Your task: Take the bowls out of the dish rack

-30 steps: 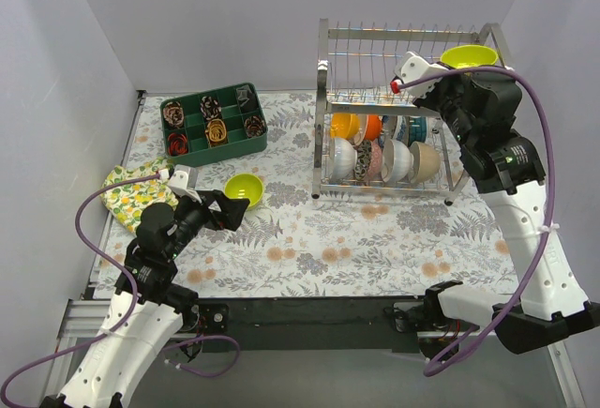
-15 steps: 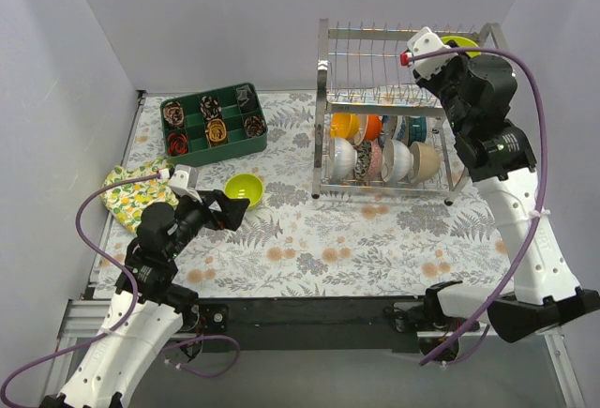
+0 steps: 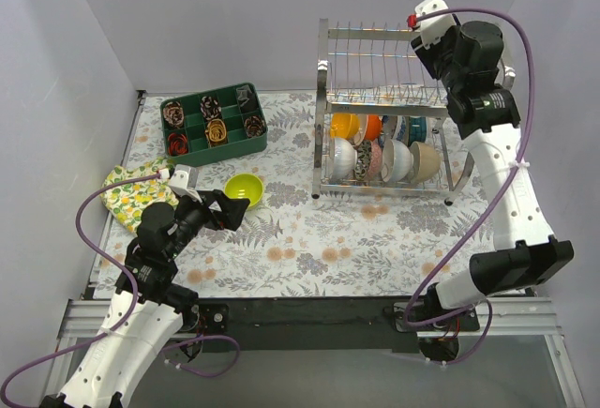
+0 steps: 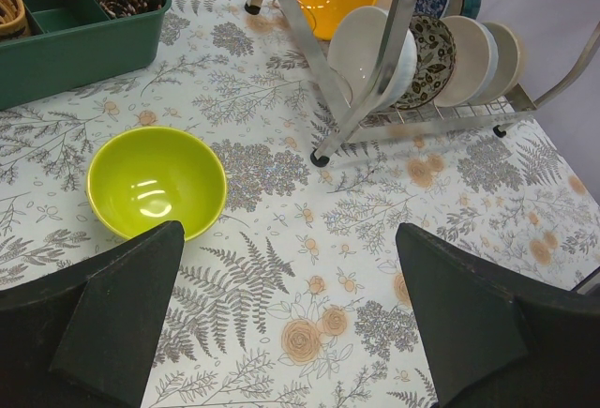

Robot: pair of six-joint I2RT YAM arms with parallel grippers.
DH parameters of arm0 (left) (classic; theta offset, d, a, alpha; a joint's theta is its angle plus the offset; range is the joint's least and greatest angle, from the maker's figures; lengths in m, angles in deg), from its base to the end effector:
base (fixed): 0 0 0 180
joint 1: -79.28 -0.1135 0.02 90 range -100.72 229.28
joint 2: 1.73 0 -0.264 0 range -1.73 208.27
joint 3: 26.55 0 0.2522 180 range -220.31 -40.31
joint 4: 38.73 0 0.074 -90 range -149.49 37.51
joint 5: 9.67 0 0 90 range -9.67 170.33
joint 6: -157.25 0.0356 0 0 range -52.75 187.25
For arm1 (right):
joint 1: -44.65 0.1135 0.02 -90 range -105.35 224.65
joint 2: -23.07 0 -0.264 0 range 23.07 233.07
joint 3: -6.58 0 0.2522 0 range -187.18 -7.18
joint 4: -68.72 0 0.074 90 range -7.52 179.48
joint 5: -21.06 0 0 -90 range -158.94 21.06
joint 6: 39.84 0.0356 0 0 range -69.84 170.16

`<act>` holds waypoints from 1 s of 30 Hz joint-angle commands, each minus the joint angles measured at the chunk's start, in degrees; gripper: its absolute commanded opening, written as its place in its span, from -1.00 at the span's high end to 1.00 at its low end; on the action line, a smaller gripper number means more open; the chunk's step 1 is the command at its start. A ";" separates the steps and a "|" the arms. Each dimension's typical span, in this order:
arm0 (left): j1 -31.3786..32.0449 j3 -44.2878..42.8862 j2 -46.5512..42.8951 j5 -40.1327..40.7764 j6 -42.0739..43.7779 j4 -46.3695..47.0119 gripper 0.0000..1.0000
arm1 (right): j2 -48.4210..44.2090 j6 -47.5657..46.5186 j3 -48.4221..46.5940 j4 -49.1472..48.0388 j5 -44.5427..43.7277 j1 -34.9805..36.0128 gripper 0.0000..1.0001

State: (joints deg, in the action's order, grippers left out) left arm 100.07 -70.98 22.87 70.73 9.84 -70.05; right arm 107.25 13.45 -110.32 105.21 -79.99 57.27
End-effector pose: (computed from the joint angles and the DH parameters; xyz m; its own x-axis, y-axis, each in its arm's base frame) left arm 0.1139 -0.0496 0.2872 -0.5239 -0.6897 -0.4998 0.1139 0.5248 -0.8436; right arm 0.3080 0.0620 0.5053 -0.0348 -0.6090 -0.7924 -0.0606 0.7927 -0.6066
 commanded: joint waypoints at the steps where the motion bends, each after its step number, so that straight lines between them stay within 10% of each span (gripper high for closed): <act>1: 0.12 0.44 0.01 -0.41 0.28 -0.28 -0.96 | 2.38 2.17 -5.75 -1.72 5.15 -0.58 0.03; 20: 0.21 0.44 0.36 -0.59 0.37 -0.19 -0.96 | 7.23 2.87 -3.48 0.57 0.68 -1.81 0.11; 30: 0.12 0.35 0.80 -0.86 0.28 -0.28 -0.96 | 6.43 4.45 -1.37 3.73 3.22 -2.60 0.60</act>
State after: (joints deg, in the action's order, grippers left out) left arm 100.07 -70.98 23.37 70.40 9.84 -70.05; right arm 115.71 16.45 -112.28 108.37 -77.50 54.82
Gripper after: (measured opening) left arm 0.982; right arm 0.274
